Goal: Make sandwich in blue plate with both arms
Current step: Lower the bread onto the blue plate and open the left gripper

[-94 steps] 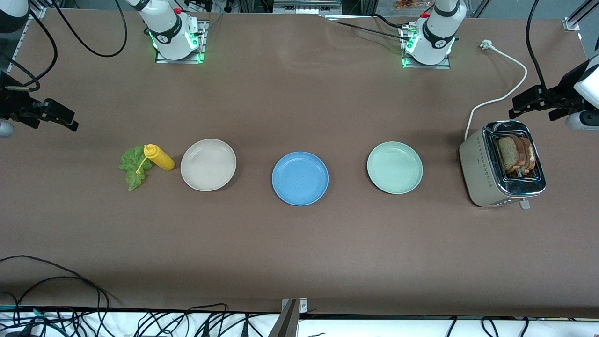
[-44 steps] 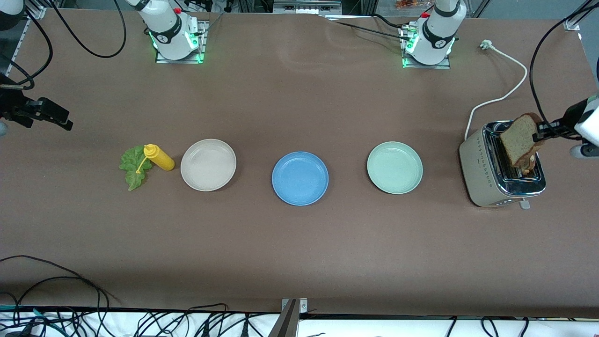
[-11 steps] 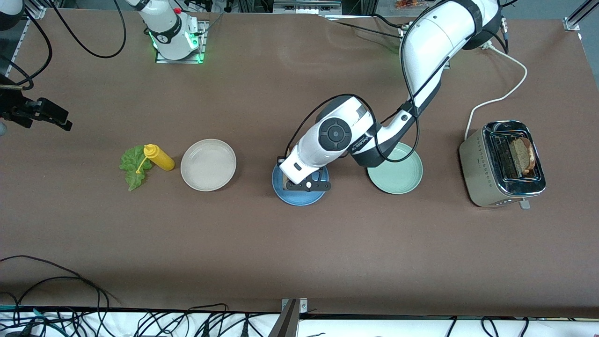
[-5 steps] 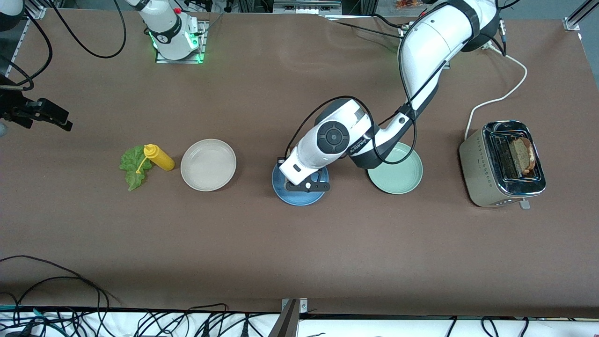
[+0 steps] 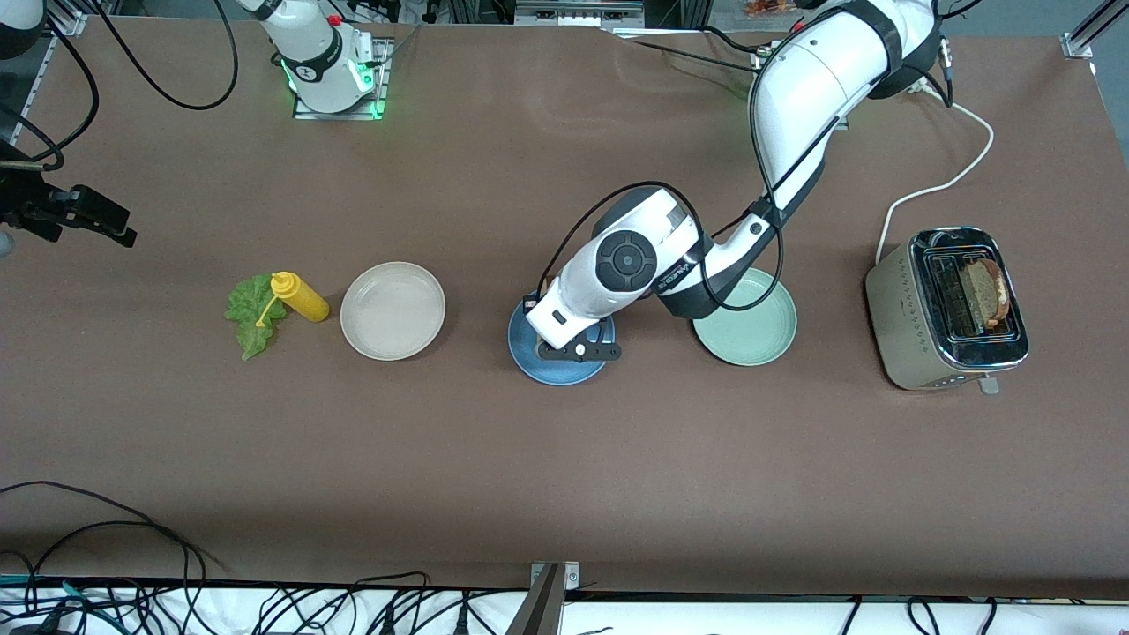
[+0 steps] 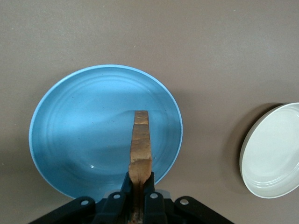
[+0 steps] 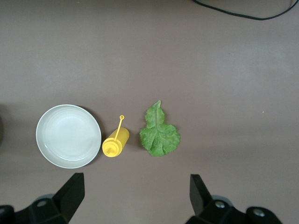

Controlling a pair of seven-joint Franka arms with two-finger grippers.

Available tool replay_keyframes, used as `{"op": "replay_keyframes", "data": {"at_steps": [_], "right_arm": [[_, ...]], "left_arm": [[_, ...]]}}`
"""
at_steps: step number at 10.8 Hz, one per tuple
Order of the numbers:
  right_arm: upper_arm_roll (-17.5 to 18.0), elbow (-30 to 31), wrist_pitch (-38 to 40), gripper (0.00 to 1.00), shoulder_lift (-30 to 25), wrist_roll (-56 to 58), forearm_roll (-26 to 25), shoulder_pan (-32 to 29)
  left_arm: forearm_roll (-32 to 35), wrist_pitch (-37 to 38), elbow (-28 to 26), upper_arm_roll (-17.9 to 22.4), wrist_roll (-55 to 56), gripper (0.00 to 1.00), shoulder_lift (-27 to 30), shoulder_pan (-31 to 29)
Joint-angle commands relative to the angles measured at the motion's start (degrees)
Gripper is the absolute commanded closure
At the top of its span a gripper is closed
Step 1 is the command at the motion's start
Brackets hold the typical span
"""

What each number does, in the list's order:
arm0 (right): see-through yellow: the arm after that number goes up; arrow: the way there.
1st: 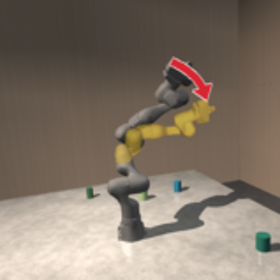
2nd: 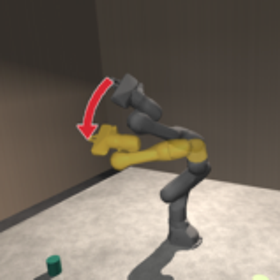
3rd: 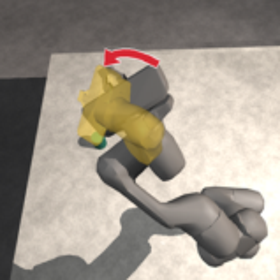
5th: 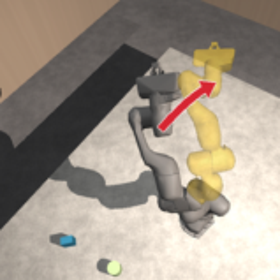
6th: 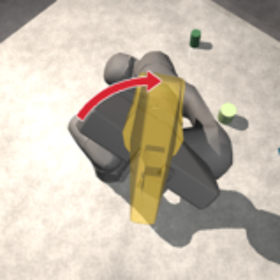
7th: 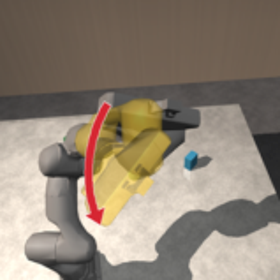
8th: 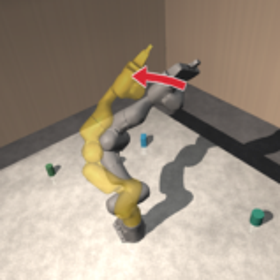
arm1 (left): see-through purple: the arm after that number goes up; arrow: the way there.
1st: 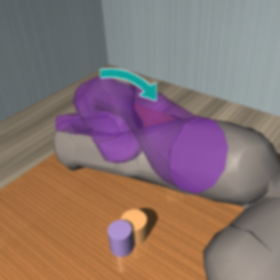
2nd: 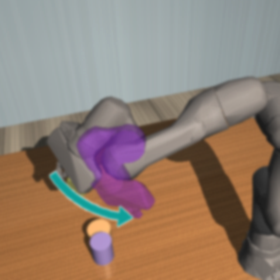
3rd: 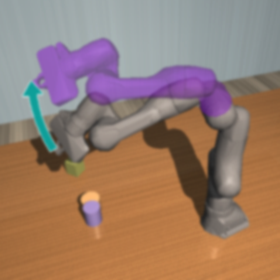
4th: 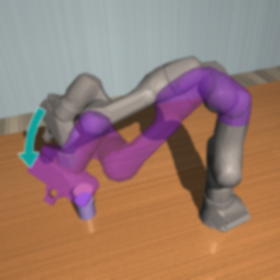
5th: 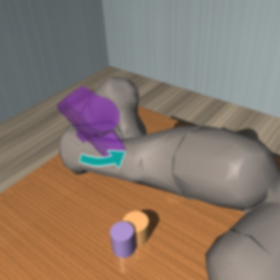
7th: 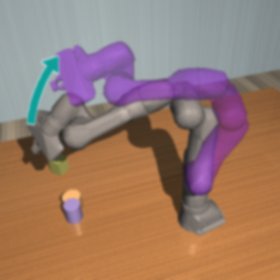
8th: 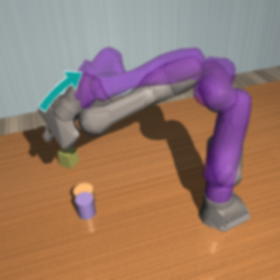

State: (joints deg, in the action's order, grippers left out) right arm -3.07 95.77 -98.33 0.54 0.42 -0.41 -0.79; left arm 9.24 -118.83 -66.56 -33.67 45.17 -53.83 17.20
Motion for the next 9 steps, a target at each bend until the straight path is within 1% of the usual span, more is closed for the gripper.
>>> {"op": "replay_keyframes", "data": {"at_steps": [1,3,6,9], "right_arm": [[0.44,-1.11,0.69,0.0,0.42,0.11,-0.64,-0.52],[0.44,-1.11,0.69,0.0,0.42,0.11,-0.64,-0.52],[0.44,-1.11,0.69,0.0,0.42,0.11,-0.56,-0.52],[0.44,-1.11,0.69,0.0,0.42,0.11,-0.56,-0.52]], "left_arm": [[2.27,0.97,0.73,0.01,1.06,0.14,0.03,0.29],[2.53,1.23,0.82,0.09,1.15,0.0,1.17,0.2],[2.54,6.83,0.74,0.36,1.33,0.0,4.94,-1.38],[2.45,13.42,-0.22,2.11,0.63,0.0,9.95,-2.44]]}}
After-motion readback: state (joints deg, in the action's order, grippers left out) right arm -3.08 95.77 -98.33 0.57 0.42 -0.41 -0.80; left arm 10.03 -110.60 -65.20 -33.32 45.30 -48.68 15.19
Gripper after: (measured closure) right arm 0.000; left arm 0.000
